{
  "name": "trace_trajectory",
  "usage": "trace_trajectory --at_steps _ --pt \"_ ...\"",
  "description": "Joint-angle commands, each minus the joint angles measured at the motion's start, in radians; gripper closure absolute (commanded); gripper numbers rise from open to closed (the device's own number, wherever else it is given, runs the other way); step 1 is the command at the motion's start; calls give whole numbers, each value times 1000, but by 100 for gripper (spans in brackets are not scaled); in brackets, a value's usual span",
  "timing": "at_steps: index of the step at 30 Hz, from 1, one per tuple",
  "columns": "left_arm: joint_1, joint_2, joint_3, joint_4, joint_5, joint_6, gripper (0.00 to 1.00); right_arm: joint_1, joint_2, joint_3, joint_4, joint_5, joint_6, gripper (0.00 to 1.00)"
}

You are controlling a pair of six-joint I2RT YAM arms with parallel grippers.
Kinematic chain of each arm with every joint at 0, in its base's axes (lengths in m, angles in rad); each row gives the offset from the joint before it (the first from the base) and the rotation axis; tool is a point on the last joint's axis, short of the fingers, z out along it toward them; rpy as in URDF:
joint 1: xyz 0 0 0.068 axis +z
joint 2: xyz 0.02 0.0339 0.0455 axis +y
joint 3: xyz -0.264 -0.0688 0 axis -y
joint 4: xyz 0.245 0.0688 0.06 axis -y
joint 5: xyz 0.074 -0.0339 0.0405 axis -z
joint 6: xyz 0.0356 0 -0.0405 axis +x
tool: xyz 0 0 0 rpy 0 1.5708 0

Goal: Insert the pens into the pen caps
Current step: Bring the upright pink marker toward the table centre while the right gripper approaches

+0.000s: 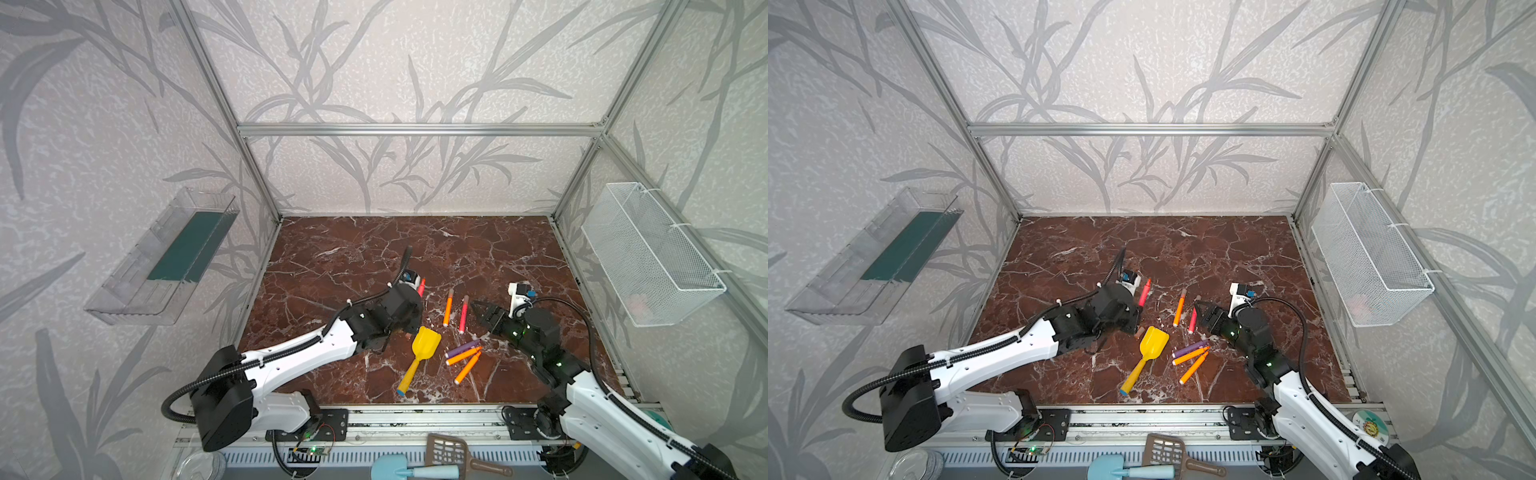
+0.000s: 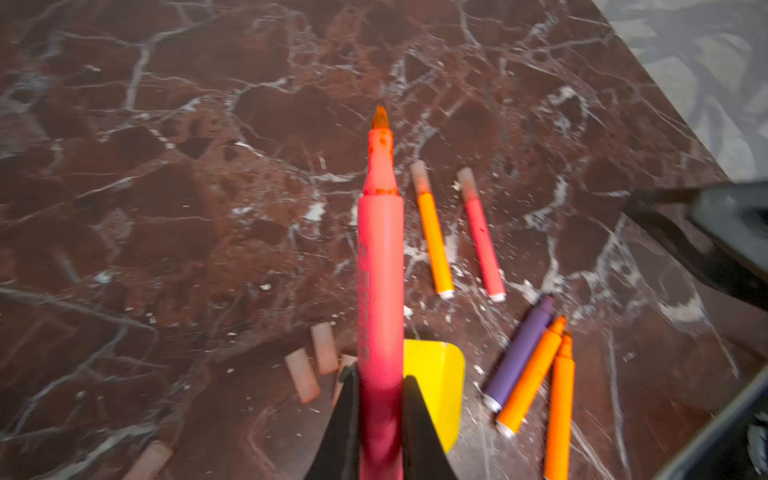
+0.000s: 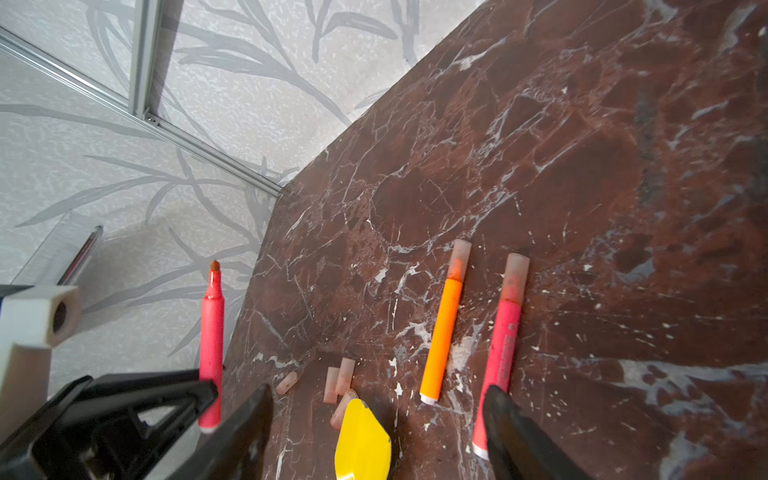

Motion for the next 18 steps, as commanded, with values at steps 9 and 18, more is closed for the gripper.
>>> trace_trajectory --at_steps 9,18 --pt "-177 100 14 182 -54 64 100 107 -9 -47 165 13 92 22" --pt "-212 119 -3 260 -30 103 100 124 -13 -62 168 60 117 25"
